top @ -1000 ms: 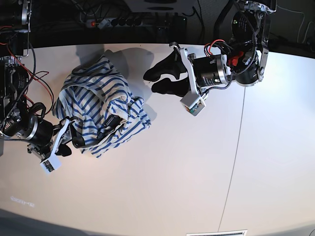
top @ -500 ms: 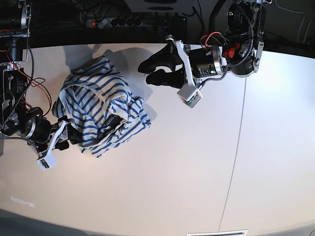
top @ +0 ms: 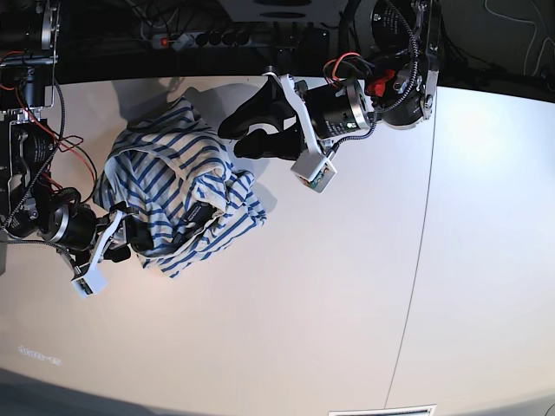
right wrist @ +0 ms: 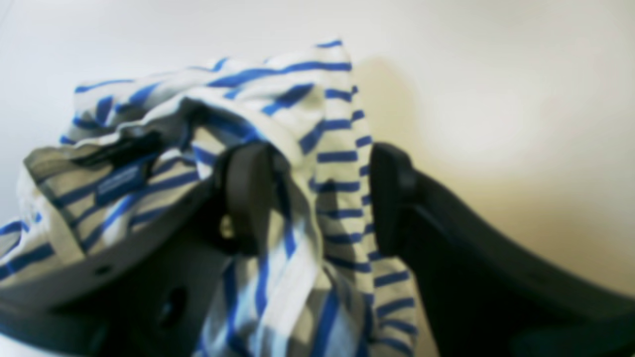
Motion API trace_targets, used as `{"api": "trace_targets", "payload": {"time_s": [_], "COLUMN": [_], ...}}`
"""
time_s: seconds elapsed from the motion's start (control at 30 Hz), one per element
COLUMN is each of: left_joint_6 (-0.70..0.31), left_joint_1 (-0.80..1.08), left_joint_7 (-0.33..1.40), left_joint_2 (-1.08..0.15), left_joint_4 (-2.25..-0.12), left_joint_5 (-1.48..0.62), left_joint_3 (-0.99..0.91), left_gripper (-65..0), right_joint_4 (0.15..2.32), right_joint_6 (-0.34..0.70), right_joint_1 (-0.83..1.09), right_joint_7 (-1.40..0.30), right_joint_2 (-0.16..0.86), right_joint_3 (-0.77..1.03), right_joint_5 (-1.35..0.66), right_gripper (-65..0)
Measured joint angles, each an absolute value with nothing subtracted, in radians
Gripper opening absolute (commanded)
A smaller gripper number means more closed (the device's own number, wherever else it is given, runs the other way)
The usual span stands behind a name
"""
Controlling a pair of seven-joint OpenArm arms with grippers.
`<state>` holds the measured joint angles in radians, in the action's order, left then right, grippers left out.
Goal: Fold the T-shirt properly
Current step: 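Move the left gripper over the bundle and grasp its opposite edge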
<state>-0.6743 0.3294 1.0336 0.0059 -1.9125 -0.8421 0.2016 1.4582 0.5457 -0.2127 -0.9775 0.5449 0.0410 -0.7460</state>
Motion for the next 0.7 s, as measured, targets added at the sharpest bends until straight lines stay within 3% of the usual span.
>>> {"api": "trace_targets", "payload": {"time_s": [0.7], "left_joint_6": [-0.591], "left_joint_1": [0.234], "left_joint_7": [0.889], "left_joint_2": [0.014], "left_joint_4": [-1.837], "left_joint_5": [-0.621], "left_joint_3": [0.324], "left_gripper": [-34.4], "right_joint_4": [1.458], "right_joint_6": [0.546], "right_joint_1": [-0.208], "right_joint_7": [-0.985], "right_joint_2": [0.515], "right_joint_3": [0.003], "right_joint_5": [-0.746], "right_gripper": [-33.5]}}
